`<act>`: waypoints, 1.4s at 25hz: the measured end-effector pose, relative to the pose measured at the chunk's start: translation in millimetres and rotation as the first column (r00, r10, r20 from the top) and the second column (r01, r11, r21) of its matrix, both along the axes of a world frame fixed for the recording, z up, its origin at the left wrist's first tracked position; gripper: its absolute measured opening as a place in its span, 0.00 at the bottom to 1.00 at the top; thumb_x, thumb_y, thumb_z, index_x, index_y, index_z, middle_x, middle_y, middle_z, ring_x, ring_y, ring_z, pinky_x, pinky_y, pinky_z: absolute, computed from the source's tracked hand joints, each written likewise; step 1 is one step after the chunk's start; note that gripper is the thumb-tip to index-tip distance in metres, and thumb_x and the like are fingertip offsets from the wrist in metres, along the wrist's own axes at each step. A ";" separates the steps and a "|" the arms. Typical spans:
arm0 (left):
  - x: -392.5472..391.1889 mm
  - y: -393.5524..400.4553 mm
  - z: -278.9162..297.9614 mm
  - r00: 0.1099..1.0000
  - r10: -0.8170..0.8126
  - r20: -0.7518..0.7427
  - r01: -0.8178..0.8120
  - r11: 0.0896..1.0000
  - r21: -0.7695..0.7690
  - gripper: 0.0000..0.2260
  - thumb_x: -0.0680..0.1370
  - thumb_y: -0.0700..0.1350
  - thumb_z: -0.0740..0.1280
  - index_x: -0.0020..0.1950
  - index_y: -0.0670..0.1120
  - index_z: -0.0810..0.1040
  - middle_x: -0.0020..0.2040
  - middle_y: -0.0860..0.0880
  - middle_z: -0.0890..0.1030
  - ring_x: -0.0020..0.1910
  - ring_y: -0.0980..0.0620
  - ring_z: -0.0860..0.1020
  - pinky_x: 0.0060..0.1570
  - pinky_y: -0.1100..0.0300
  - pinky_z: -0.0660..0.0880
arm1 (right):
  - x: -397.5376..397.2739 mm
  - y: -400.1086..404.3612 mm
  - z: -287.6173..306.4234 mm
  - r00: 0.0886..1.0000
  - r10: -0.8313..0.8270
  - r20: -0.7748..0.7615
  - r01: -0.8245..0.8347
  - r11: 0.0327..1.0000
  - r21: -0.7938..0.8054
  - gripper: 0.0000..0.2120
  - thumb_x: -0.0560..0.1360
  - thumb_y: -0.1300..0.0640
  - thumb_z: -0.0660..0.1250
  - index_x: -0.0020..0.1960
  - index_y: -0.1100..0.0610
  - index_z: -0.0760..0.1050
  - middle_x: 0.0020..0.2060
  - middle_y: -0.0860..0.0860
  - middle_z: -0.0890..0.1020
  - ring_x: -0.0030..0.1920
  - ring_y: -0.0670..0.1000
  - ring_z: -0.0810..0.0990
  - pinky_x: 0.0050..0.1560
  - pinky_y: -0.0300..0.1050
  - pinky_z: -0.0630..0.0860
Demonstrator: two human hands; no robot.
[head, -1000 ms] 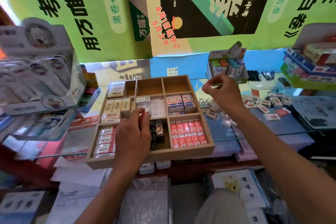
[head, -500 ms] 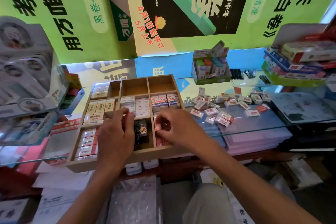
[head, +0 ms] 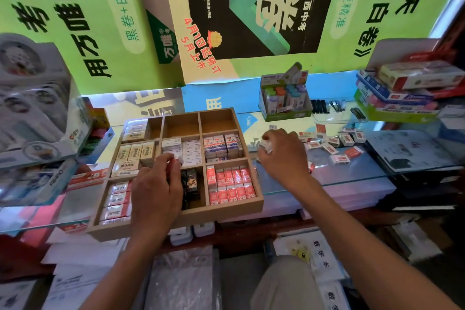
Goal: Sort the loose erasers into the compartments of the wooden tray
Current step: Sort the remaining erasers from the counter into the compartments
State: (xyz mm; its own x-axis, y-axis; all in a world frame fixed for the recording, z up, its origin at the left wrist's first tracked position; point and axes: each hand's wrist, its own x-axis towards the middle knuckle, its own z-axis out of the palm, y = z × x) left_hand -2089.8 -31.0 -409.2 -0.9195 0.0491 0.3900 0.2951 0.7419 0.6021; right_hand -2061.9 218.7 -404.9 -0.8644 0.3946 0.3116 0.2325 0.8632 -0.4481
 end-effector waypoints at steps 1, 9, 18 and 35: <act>0.2 0.5 0.2 1.000 0.007 0.001 -0.007 1.000 -0.008 0.13 0.83 0.51 0.60 0.63 0.47 0.75 0.52 0.41 0.79 0.49 0.47 0.75 0.46 0.48 0.75 | -2.4 12.7 -5.3 0.992 -0.058 0.108 0.049 0.995 0.086 0.14 0.77 0.48 0.64 0.60 0.52 0.77 0.57 0.52 0.81 0.57 0.56 0.74 0.48 0.47 0.69; 2.5 1.5 2.2 1.000 0.017 0.018 -0.017 1.000 -0.017 0.13 0.83 0.52 0.59 0.63 0.49 0.74 0.53 0.42 0.79 0.50 0.45 0.77 0.47 0.47 0.77 | -7.9 16.6 1.4 0.982 0.176 -0.074 -0.177 0.984 -0.003 0.12 0.70 0.52 0.73 0.51 0.56 0.81 0.48 0.51 0.78 0.47 0.51 0.78 0.48 0.49 0.78; 2.7 -2.3 0.9 0.999 0.017 0.031 -0.017 1.000 -0.024 0.13 0.83 0.52 0.59 0.65 0.50 0.74 0.53 0.43 0.78 0.49 0.52 0.71 0.46 0.57 0.68 | 6.3 -51.9 10.7 0.760 0.624 0.182 -0.630 0.776 -0.031 0.32 0.73 0.47 0.73 0.73 0.49 0.66 0.67 0.47 0.74 0.64 0.48 0.73 0.64 0.48 0.73; 2.8 -0.1 9.6 0.998 -0.047 0.050 0.043 0.996 0.081 0.17 0.83 0.52 0.59 0.68 0.47 0.73 0.56 0.39 0.80 0.54 0.41 0.77 0.45 0.51 0.72 | 53.7 -10.3 2.6 0.949 0.280 -0.143 -0.293 0.953 -0.073 0.05 0.75 0.55 0.69 0.50 0.53 0.79 0.39 0.47 0.83 0.39 0.46 0.79 0.47 0.45 0.75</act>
